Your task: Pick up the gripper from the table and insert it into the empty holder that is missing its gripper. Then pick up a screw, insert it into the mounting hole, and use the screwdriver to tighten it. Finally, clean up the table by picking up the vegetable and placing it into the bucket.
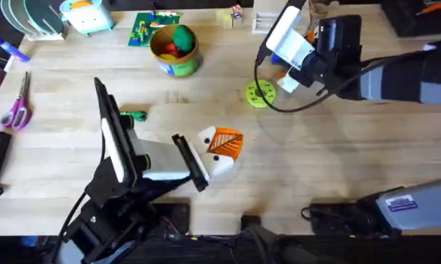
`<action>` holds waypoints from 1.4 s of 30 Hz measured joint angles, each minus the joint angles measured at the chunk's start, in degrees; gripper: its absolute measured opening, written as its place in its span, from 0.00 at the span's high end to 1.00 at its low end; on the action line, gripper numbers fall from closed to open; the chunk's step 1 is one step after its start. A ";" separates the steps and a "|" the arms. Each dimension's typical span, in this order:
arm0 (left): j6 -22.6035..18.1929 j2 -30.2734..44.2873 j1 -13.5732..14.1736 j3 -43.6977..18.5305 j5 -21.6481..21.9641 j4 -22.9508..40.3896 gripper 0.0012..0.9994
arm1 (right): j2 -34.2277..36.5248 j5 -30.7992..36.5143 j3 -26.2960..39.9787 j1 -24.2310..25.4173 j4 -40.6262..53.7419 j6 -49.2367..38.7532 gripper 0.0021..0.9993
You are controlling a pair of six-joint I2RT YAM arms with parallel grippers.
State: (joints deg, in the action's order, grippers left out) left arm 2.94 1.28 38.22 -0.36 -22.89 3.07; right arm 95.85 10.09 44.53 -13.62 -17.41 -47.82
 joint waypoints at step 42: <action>13.95 20.74 0.00 -69.11 40.96 74.52 0.01 | -25.72 0.17 0.35 -9.84 13.12 33.71 0.01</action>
State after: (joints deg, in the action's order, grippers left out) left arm 16.89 22.02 38.22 -69.47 18.07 77.59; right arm 70.13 10.26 44.88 -23.46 -4.29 -14.11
